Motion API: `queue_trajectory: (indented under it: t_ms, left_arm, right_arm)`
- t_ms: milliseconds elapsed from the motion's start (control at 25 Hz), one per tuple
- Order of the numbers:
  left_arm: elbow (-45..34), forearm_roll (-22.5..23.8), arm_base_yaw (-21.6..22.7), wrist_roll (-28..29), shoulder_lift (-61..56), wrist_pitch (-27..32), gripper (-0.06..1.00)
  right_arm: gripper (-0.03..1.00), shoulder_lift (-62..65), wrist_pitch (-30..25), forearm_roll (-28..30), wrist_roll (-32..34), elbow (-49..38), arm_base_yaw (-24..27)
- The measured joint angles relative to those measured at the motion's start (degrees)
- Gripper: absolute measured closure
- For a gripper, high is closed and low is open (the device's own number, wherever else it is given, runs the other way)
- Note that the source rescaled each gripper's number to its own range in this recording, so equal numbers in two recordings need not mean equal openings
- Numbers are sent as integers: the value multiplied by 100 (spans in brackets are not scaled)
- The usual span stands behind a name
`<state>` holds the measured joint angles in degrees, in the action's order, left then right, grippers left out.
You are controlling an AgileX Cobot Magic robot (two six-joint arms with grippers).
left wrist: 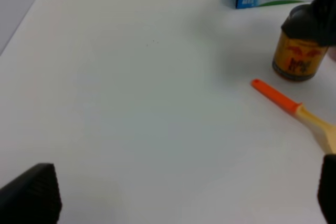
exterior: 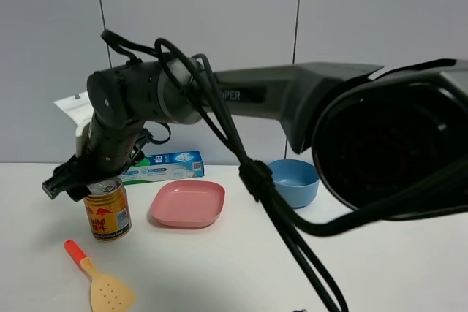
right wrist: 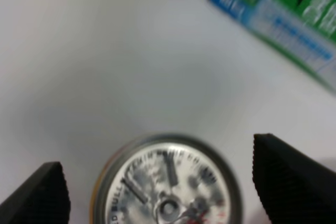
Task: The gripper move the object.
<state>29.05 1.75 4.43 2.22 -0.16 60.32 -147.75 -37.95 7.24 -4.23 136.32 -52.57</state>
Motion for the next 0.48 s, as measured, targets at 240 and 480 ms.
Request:
queue_trajectory:
  t_ms: [240,480]
  left_arm:
    - [0,0,0,0,0,0,-6]
    - [0,0,0,0,0,0,-6]
  right_arm:
    - [75,1057,-364,-121,152,0,0]
    - [75,2115,-1229,-252,175,0,0]
